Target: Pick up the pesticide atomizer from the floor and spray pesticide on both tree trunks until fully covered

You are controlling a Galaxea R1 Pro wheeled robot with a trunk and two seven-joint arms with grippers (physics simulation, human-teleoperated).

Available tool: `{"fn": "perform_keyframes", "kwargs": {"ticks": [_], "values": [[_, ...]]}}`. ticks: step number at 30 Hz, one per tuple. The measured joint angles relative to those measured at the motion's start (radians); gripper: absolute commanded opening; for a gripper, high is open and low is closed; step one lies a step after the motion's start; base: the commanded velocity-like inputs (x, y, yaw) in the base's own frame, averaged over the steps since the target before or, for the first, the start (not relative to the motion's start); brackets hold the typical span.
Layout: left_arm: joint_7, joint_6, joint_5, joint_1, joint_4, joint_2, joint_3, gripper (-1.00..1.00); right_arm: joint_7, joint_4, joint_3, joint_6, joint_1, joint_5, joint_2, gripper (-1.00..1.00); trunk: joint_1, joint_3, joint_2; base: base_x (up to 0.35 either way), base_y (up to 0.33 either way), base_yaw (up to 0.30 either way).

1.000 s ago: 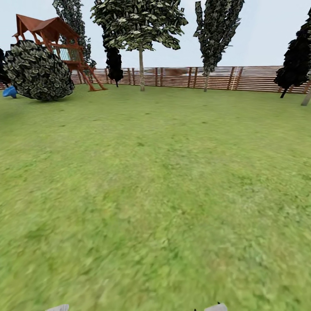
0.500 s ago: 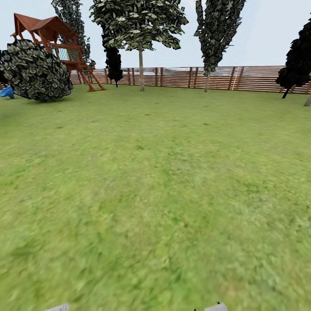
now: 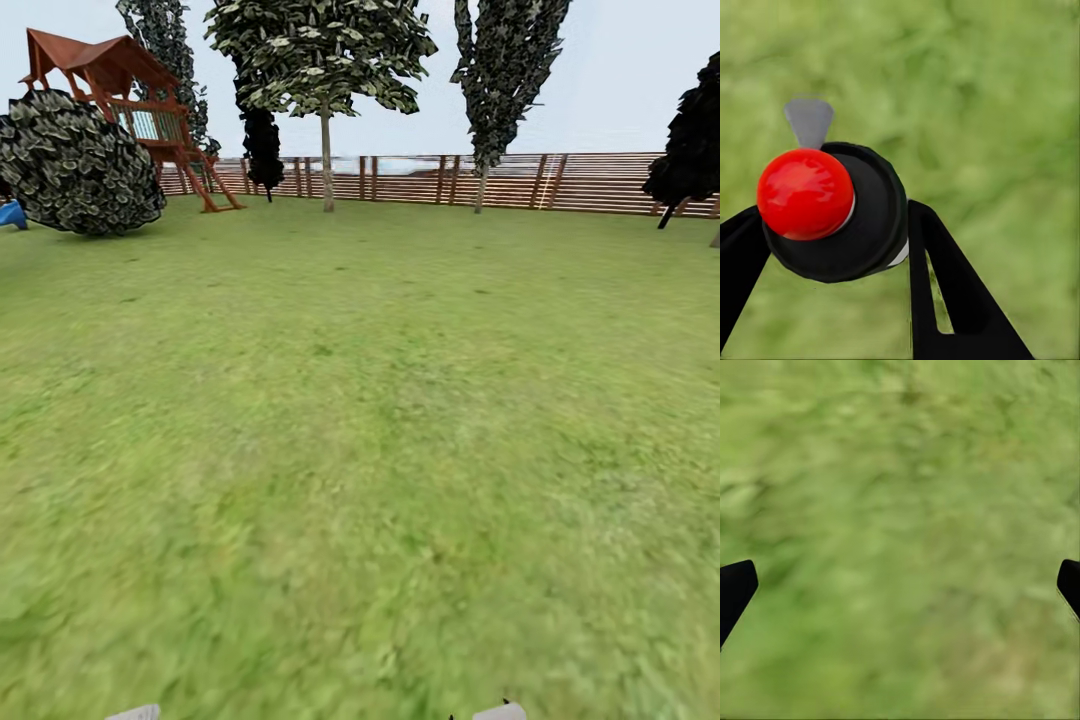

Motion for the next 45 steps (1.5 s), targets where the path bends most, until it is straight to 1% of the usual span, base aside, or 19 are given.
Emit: {"fn": "perform_keyframes", "kwargs": {"ticks": [45], "values": [[0.000,-0.001,0.000,0.000,0.001,-0.001,0.000,-1.00,0.000,0.000,0.000,0.000,0.000,0.000,0.000,1.00,0.000,0.000,0.000,0.339,0.000,0.000]]}}
